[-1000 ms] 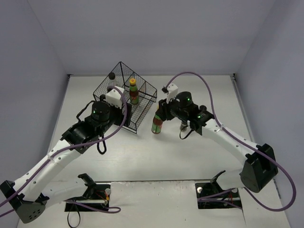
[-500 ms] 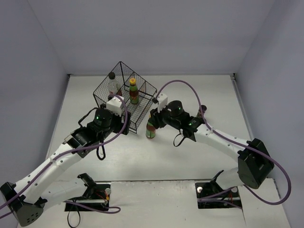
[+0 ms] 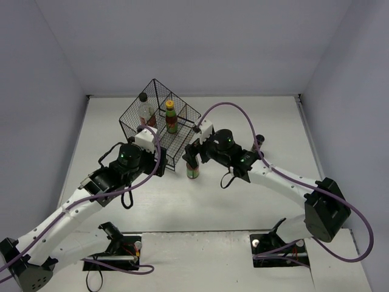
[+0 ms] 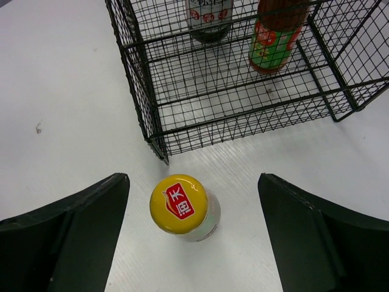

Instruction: Organize the condiment bottles

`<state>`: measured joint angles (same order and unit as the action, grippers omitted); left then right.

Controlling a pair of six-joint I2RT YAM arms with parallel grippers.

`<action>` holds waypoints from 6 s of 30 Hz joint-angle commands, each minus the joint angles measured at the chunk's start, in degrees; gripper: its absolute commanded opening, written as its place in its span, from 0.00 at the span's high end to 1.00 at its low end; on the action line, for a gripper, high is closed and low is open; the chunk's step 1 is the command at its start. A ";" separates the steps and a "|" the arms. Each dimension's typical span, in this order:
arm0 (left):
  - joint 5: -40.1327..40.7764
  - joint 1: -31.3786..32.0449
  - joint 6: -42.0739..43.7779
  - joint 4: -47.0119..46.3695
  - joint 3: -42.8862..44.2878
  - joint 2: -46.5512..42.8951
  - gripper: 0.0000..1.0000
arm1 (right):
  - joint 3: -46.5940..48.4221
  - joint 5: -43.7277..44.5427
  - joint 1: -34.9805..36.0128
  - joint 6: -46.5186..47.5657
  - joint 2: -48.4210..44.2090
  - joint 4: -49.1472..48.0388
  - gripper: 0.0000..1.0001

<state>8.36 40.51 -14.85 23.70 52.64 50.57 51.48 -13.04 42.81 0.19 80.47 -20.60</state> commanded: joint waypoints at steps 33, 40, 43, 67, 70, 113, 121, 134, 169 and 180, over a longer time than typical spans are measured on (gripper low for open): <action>-8.89 4.75 1.06 -22.74 8.70 25.72 0.28 | 5.12 -1.55 -28.83 -6.78 -18.68 6.80 0.00; -4.58 5.45 0.61 -22.82 9.76 29.67 0.38 | 3.63 -2.52 -29.53 -7.04 -19.03 4.96 0.00; -3.62 5.63 0.44 -22.82 9.59 29.77 0.62 | 3.19 -2.78 -29.71 -7.22 -19.12 4.69 0.00; 12.29 1.78 9.49 -1.29 51.14 34.86 1.00 | 3.45 -1.73 -29.80 -6.87 -21.93 5.84 0.00; 10.89 -3.57 8.53 -0.85 52.12 35.65 1.00 | 3.27 -1.90 -29.80 -6.87 -22.02 5.66 0.01; 2.71 -14.94 3.87 -27.75 15.92 26.69 0.70 | 1.43 -2.96 -29.54 -7.57 -19.47 4.95 0.02; 2.54 -15.02 3.16 -29.07 13.89 26.25 0.55 | 1.43 -2.52 -29.10 -7.30 -19.38 5.48 0.02; 0.26 -15.02 1.93 -21.28 15.03 21.16 0.29 | 1.95 -1.03 -28.57 -7.39 -19.47 9.43 0.04; 1.30 -15.11 2.90 -5.86 -5.71 -7.23 0.29 | -4.90 15.23 -20.39 -15.65 -5.77 20.25 0.16; 4.47 -15.64 3.86 -6.48 -7.03 -8.47 0.29 | -5.25 15.32 -19.43 -14.34 -1.98 17.35 0.48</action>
<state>10.98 25.36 -12.10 20.56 44.25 42.30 46.02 0.51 22.55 -14.74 79.11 0.64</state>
